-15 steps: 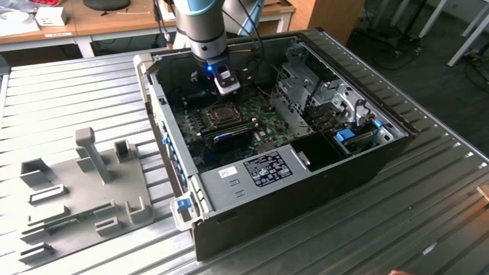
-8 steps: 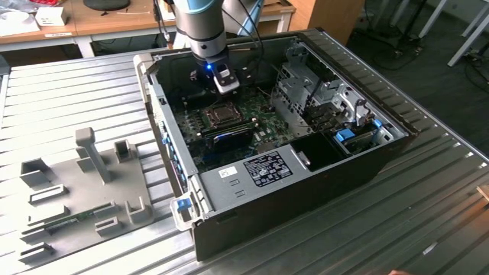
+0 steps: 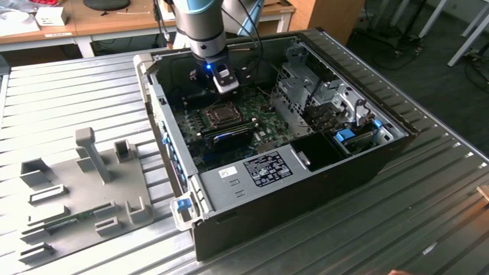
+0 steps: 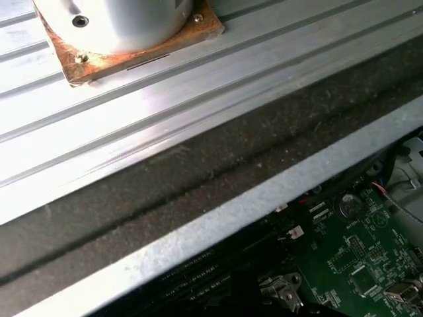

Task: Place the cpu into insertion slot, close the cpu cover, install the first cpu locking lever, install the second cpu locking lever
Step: 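Install the first cpu locking lever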

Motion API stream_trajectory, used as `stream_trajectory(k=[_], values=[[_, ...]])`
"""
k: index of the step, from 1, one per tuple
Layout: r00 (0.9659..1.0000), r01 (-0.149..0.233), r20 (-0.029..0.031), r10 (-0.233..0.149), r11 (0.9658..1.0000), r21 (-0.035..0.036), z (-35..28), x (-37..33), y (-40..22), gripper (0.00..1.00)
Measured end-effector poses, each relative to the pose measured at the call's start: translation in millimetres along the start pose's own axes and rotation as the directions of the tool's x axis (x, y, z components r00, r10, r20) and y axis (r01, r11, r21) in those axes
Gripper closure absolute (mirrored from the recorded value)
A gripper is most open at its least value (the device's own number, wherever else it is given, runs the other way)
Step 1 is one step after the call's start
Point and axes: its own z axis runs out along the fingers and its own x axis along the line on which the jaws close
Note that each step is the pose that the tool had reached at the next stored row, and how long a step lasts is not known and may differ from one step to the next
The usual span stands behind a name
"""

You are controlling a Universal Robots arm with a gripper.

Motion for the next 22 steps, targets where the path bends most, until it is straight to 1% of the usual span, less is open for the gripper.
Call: stream_trajectory(k=[5,9,14,19,22], values=[[1.0,0.001,0.0029,-0.001,1.0,-0.002,4.5,0.7,-1.4,0.9],[1.0,0.002,0.0072,-0.001,1.0,-0.0046,8.7,1.3,-2.6,0.9],[0.9999,0.002,0.0111,-0.002,1.0,-0.0074,12.1,1.9,-3.5,0.9],[0.9998,0.004,0.0172,-0.003,0.9999,-0.0107,16.7,2.7,-5.0,0.9],[0.9998,0.004,0.0205,-0.004,0.9999,-0.0119,18.5,2.9,-5.6,0.9]])
